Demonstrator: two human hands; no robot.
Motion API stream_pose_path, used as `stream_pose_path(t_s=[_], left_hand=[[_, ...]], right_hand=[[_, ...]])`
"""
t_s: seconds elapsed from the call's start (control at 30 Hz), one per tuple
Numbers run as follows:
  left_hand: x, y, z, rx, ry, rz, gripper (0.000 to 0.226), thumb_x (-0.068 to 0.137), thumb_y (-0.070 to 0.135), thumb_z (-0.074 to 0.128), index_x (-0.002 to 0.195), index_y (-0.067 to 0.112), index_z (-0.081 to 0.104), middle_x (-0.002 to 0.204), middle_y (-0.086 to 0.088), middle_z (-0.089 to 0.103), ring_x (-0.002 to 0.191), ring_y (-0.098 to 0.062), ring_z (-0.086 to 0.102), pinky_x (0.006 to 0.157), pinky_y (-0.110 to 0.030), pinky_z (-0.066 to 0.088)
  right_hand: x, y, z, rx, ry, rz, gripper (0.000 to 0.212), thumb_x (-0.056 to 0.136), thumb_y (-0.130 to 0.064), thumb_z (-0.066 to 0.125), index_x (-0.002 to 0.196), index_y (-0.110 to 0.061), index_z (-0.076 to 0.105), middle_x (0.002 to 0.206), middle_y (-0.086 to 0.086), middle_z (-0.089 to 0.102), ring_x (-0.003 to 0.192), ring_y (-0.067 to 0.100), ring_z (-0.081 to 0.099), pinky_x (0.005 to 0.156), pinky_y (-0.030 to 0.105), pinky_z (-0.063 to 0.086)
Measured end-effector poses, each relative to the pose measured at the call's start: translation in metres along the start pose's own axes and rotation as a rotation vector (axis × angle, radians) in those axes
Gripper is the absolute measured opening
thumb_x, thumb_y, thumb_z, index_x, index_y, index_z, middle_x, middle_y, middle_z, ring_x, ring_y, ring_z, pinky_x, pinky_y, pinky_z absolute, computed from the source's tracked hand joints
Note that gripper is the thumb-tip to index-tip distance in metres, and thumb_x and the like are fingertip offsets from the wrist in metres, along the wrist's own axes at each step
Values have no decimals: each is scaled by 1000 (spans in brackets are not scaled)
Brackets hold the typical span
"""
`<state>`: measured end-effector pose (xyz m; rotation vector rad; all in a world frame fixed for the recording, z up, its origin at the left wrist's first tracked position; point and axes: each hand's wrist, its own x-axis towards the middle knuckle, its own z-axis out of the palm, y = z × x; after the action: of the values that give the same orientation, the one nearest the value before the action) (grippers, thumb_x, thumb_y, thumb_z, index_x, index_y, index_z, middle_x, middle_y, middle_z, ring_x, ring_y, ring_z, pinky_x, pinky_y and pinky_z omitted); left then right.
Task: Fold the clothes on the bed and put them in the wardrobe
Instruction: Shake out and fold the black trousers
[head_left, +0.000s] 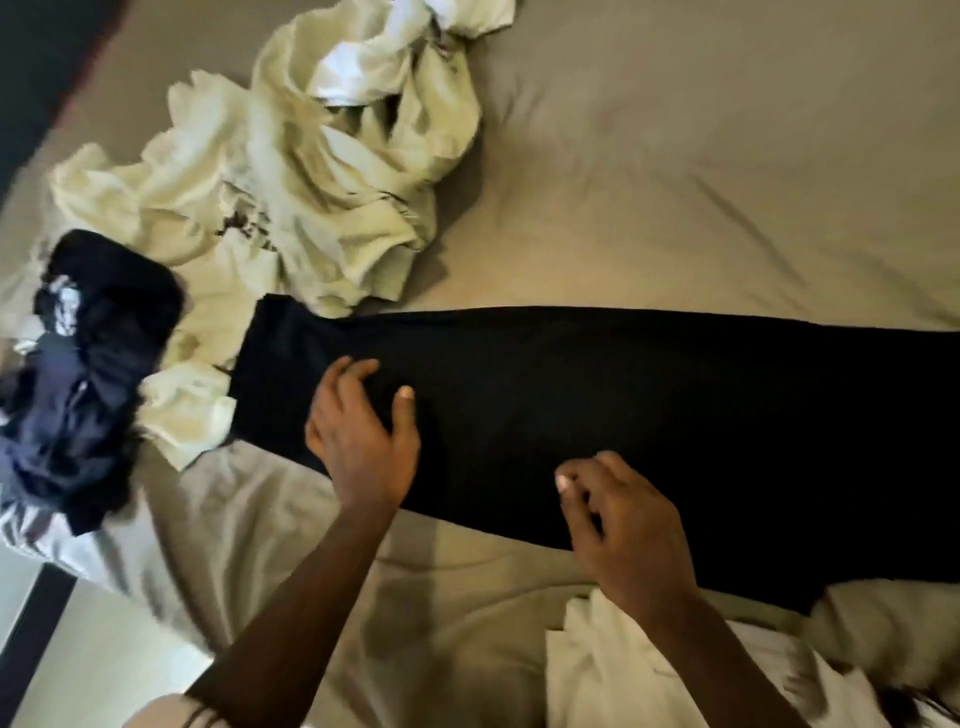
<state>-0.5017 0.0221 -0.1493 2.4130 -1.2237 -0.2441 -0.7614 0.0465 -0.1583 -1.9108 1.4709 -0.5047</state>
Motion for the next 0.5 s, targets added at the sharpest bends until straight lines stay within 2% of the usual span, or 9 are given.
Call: stream_pose_path(t_s=[0.07, 0.13, 0.2, 0.27, 0.33, 0.37, 0.43, 0.47, 0.5], left_hand=[[50, -43, -19, 6, 54, -200, 54, 91, 35, 70, 140, 23, 50, 153, -7, 42, 145, -32, 35, 117, -60, 27], [96, -78, -35, -2, 13, -351, 66, 89, 39, 71, 145, 19, 43, 152, -13, 43, 144, -39, 36, 117, -60, 29], [129, -102, -42, 12, -105, -418, 76, 89, 47, 72, 150, 18, 38, 149, -15, 48, 141, -40, 40, 114, -60, 32], [147, -118, -45, 54, -244, -397, 75, 88, 53, 71, 148, 21, 40, 142, -11, 57, 135, -38, 47, 109, -57, 36], [158, -133, -50, 124, -330, -306, 62, 89, 53, 69, 140, 26, 48, 128, -6, 66, 123, -35, 56, 100, -50, 36], [163, -140, -53, 140, -346, -259, 54, 90, 52, 69, 135, 28, 51, 120, -4, 70, 117, -33, 60, 95, -46, 34], [164, -146, -60, 123, -342, -177, 39, 92, 49, 67, 125, 29, 60, 107, 0, 74, 107, -30, 65, 88, -39, 28], [166, -150, -63, 74, -347, -155, 32, 93, 47, 66, 119, 28, 64, 101, 2, 74, 102, -29, 67, 86, -36, 29], [166, -152, -65, 1, -359, -144, 26, 94, 45, 67, 112, 26, 67, 96, 2, 74, 98, -28, 68, 84, -34, 34]], right_hand=[[34, -32, 20, 23, 51, 18, 16, 105, -32, 53, 109, -27, 68, 102, -15, 58, 74, 6, 60, 64, 35, 56], [78, -74, 37, 40, 94, 31, 18, 104, -34, 53, 113, -28, 67, 105, -14, 58, 75, 6, 59, 68, 39, 57], [134, -111, 61, 81, 111, 158, 35, 99, -48, 58, 131, -32, 58, 114, -12, 59, 89, 10, 63, 82, 38, 57], [196, -151, 80, 279, 69, 397, 74, 84, -70, 68, 144, -39, 39, 128, -9, 60, 105, 16, 65, 88, 37, 56], [257, -191, 105, 495, -29, 555, 79, 70, -77, 76, 133, -45, 43, 132, -5, 63, 105, 23, 70, 76, 35, 61], [283, -212, 116, 492, -7, 566, 82, 65, -75, 80, 133, -43, 46, 133, -5, 63, 108, 23, 69, 76, 34, 61], [329, -231, 139, 441, 59, 531, 109, 59, -67, 87, 150, -30, 39, 140, -3, 60, 123, 22, 61, 96, 37, 56], [350, -241, 150, 471, 82, 502, 117, 59, -62, 91, 154, -23, 36, 143, -1, 58, 127, 21, 59, 102, 36, 53], [373, -242, 161, 564, 107, 514, 120, 56, -63, 94, 153, -20, 39, 144, 0, 59, 127, 21, 59, 102, 37, 54]])
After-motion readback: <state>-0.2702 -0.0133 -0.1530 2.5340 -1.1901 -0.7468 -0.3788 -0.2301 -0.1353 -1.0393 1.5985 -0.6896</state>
